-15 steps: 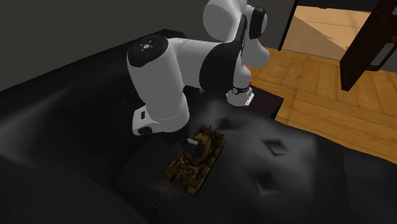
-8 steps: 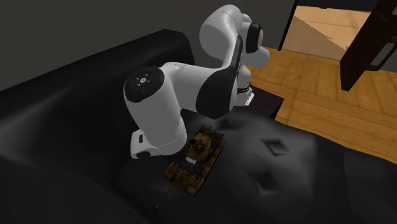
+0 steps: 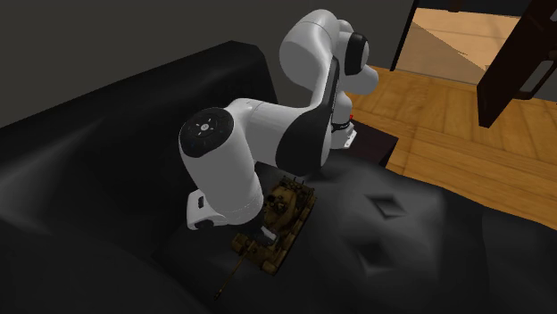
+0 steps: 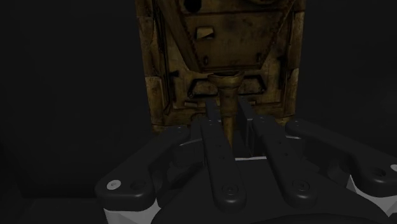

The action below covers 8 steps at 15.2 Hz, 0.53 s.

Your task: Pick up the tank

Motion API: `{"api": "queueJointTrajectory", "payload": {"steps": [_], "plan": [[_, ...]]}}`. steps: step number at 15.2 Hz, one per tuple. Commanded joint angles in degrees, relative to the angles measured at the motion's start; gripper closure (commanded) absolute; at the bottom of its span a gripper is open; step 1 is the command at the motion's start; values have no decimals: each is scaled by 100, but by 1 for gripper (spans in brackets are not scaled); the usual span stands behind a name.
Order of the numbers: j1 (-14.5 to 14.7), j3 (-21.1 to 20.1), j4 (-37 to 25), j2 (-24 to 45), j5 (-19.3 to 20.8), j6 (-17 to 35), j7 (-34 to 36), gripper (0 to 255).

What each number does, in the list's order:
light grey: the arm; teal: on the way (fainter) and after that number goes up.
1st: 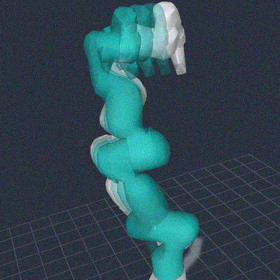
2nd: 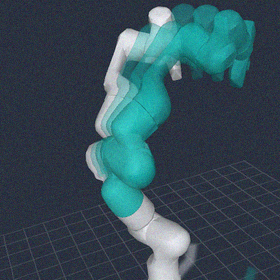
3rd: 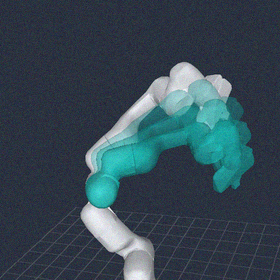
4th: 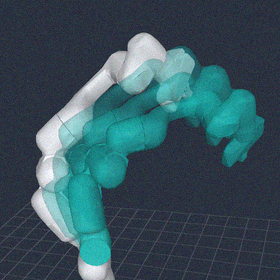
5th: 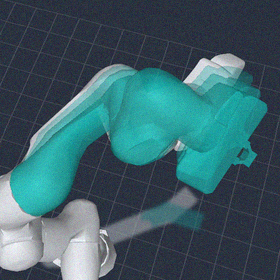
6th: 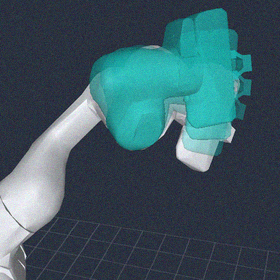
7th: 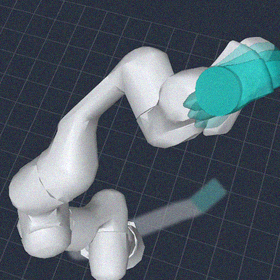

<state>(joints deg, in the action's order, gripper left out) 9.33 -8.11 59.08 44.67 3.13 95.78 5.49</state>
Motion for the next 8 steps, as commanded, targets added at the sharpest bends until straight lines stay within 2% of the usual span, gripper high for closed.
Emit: {"api": "queueJointTrajectory", "payload": {"steps": [1, 6, 8], "plan": [[1, -1, 5, 0, -1, 2, 0, 255], [-6, 0, 23, -9, -2, 11, -6, 255], [1, -2, -120, -16, -3, -138, -5, 255]]}}
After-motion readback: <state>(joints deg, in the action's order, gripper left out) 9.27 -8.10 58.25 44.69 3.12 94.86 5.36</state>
